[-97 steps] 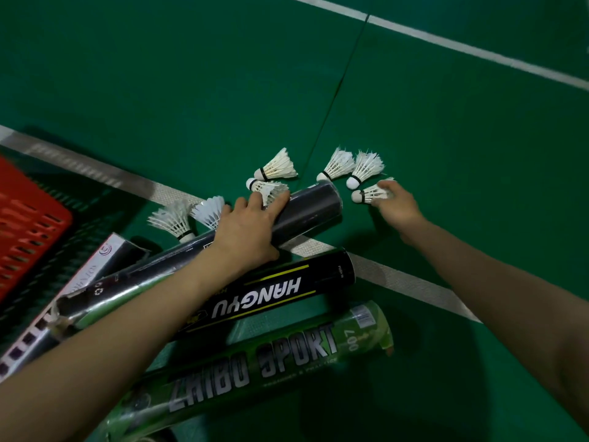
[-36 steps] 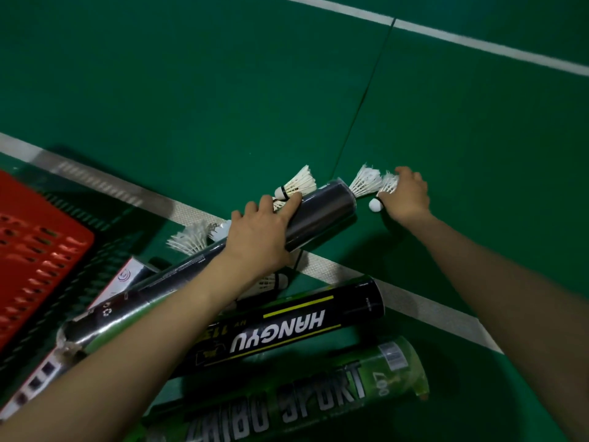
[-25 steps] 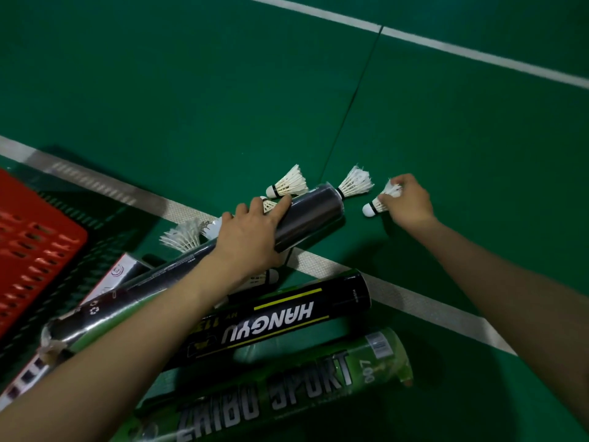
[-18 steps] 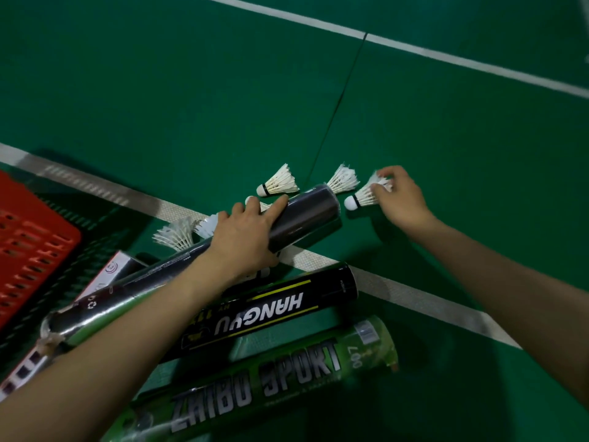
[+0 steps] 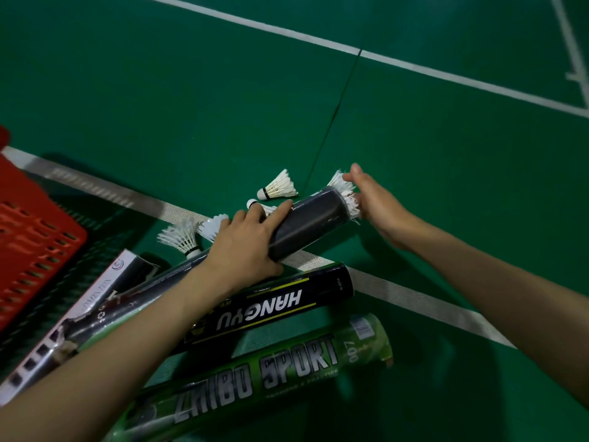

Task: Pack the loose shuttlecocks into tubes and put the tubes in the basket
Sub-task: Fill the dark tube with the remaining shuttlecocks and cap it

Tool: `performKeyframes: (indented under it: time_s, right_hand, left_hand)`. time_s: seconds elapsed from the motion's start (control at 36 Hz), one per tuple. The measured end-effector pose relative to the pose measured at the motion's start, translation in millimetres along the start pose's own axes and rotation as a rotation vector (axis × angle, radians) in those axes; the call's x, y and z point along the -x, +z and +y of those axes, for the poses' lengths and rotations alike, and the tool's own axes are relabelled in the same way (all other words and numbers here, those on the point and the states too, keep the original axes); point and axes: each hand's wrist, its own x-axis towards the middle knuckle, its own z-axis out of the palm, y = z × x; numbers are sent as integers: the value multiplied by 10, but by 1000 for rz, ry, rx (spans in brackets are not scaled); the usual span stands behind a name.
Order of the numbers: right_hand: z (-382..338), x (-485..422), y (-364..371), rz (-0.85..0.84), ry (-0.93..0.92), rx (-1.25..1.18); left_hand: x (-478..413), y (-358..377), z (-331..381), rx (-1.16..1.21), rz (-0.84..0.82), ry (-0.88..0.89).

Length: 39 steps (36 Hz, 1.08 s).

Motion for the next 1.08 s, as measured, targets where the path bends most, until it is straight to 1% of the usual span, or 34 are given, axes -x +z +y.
performKeyframes:
  time_s: [0.14, 0.36, 0.42, 0.44, 0.53, 0.58, 0.61, 0.67, 0.72, 0.78, 0.83, 1.0, 1.08]
  right_hand:
    - [-48, -98, 97, -43, 17, -156]
    - [2, -187, 268, -157, 60, -186]
    - [35, -280, 295, -109, 30, -124]
    - [51, -329, 298, -53, 9, -71]
    - [114, -495, 279, 191, -39, -23]
    - [203, -646, 224, 326, -67, 101]
    - [245, -714, 194, 349, -72, 201]
    - [291, -800, 153, 349, -50, 376]
    - [320, -877, 137, 322, 20, 421]
    - [355, -932, 141, 279, 68, 422]
    - [394, -976, 167, 251, 80, 399]
    - [428, -923, 207, 347, 62, 363]
    - [403, -854, 166, 401, 24, 296]
  left_hand:
    - [-21, -19, -39, 43, 14, -30]
    - [-101, 32, -122, 5, 3, -48]
    - [-136, 50, -142, 7, 3, -63]
    - [-160, 59, -153, 4, 2, -72]
    - [-235, 79, -187, -21, -19, -106]
    - [-269, 97, -224, -45, -30, -114]
    - [-279, 107, -248, -55, -36, -115]
    - [-287, 135, -291, -73, -43, -117]
    - [-289, 158, -323, -74, -51, -128]
    - [-287, 176, -332, -63, -60, -135]
    - [-278, 186, -339, -63, -64, -135]
    - [-240, 171, -386, -60, -77, -142]
    - [-213, 156, -387, -60, -68, -144]
